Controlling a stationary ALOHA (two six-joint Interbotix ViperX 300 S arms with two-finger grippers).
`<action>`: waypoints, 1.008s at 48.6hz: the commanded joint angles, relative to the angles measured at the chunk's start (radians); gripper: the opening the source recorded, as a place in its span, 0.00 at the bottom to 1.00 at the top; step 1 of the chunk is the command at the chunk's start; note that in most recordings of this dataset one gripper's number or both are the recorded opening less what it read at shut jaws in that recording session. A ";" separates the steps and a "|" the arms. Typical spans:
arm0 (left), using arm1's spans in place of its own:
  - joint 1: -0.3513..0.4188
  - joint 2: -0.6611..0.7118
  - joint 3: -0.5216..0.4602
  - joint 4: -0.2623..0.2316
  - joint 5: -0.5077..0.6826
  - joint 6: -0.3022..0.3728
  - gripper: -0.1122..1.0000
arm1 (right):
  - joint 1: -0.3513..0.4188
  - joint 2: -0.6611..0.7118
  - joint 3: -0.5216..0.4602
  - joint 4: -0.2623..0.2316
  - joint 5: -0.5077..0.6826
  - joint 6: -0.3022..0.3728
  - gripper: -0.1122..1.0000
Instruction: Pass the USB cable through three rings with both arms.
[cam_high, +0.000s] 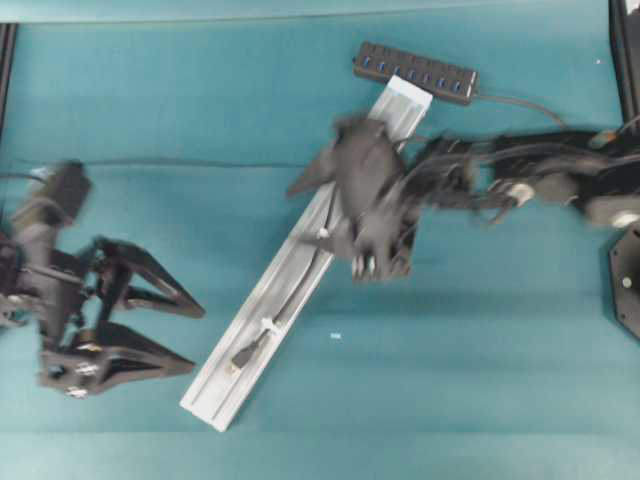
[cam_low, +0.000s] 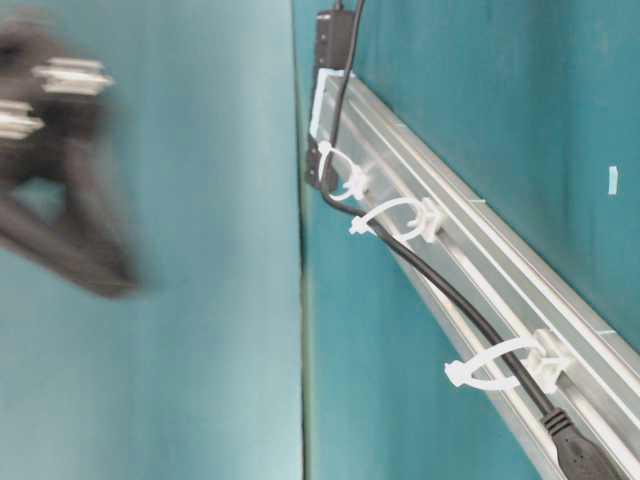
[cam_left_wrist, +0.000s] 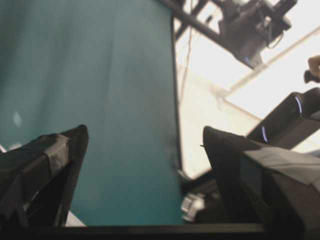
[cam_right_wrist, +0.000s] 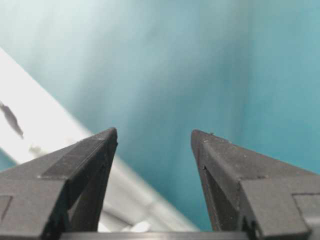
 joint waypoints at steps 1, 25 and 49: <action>0.025 -0.041 -0.008 0.003 -0.005 0.061 0.99 | -0.018 -0.052 0.006 0.002 -0.006 0.037 0.71; 0.209 -0.273 0.026 0.003 0.072 0.278 0.96 | -0.025 -0.368 0.199 0.002 -0.041 0.161 0.71; 0.244 -0.446 0.015 0.003 0.299 0.480 0.96 | 0.015 -0.620 0.368 0.002 0.006 0.178 0.71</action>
